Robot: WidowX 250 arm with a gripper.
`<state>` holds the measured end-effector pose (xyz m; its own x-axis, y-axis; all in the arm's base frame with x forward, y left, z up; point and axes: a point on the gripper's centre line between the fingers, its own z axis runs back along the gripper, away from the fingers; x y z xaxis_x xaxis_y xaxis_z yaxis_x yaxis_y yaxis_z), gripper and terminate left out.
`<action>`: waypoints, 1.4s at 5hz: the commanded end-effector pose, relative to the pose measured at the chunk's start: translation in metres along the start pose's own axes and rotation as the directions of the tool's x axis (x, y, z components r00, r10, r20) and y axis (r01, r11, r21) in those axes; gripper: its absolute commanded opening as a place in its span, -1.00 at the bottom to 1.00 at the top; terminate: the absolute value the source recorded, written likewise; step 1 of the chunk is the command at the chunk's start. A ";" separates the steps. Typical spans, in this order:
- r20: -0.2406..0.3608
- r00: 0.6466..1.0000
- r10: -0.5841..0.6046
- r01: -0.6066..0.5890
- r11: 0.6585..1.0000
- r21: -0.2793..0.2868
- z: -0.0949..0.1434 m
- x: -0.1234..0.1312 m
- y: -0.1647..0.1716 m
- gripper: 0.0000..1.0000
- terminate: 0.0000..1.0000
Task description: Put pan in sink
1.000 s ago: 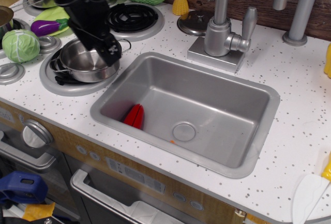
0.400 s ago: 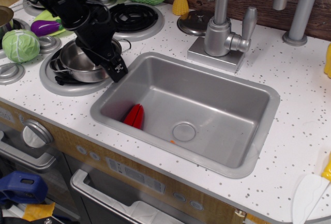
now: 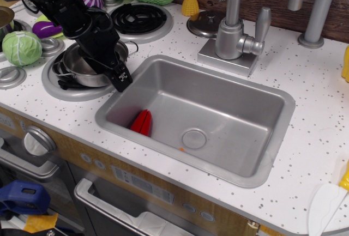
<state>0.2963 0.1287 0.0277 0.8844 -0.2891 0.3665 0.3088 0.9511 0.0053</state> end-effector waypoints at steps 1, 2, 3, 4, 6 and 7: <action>0.028 1.000 0.000 -0.001 0.999 0.039 0.003 0.005 0.011 -1.00 -1.00; 0.035 0.999 -0.007 0.005 0.999 0.041 0.000 0.005 0.011 -1.00 -1.00; 0.034 0.999 -0.014 0.013 0.999 0.050 -0.001 0.008 0.012 -1.00 -1.00; -0.018 0.999 -0.035 0.036 0.995 0.098 0.004 0.020 -0.003 -1.00 -1.00; -0.005 0.998 0.063 -0.061 0.987 0.151 0.001 0.056 -0.052 -1.00 -1.00; 0.019 0.992 0.122 -0.124 0.978 0.168 -0.010 0.059 -0.074 -1.00 -1.00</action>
<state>0.3233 0.0300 0.0207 0.9256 -0.1324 0.3547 0.1026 0.9895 0.1018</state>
